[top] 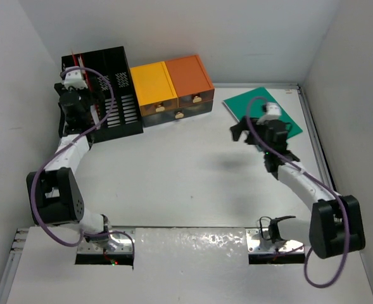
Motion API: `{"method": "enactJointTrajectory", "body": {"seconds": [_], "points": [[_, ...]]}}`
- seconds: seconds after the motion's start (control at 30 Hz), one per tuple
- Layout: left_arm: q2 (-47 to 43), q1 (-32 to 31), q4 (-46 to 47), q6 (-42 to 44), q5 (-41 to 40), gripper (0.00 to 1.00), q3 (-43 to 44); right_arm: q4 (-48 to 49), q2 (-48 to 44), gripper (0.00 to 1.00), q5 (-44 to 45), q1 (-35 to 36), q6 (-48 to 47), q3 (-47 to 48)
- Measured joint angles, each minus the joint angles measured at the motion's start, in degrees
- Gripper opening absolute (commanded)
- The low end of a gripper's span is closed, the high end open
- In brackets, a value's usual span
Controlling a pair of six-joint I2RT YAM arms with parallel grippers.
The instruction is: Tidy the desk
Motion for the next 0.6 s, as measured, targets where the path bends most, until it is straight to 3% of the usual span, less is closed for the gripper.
{"method": "enactJointTrajectory", "body": {"seconds": [0.07,0.13,0.2,0.23,0.27,0.47,0.6], "points": [[-1.3,0.0,-3.4,-0.4,1.3,0.84,0.9,4.0,0.1,0.96,-5.5,-10.1,4.9,-2.4],[-3.0,0.0,-6.3,-0.6,3.0,0.84,0.9,10.1,2.7,0.8,-10.3,-19.5,11.4,-6.1],[-6.0,0.0,-8.4,-0.6,5.0,0.83,1.0,14.8,7.4,0.67,-13.7,-25.2,17.3,-8.6],[-7.3,0.0,-9.2,-0.5,6.2,0.83,1.0,17.4,11.2,0.55,-15.3,-27.5,20.5,-9.3],[-8.9,0.0,-10.0,-0.4,7.8,0.84,1.0,19.7,14.4,0.51,-16.7,-28.8,23.3,-9.8],[-16.2,0.0,-13.8,1.9,14.8,0.84,0.0,37.2,31.4,0.48,-22.1,-31.0,37.7,-10.4],[-19.8,0.0,-16.3,4.1,17.5,0.84,-2.3,44.6,33.4,0.49,-21.6,-31.3,41.2,-13.8]]}}
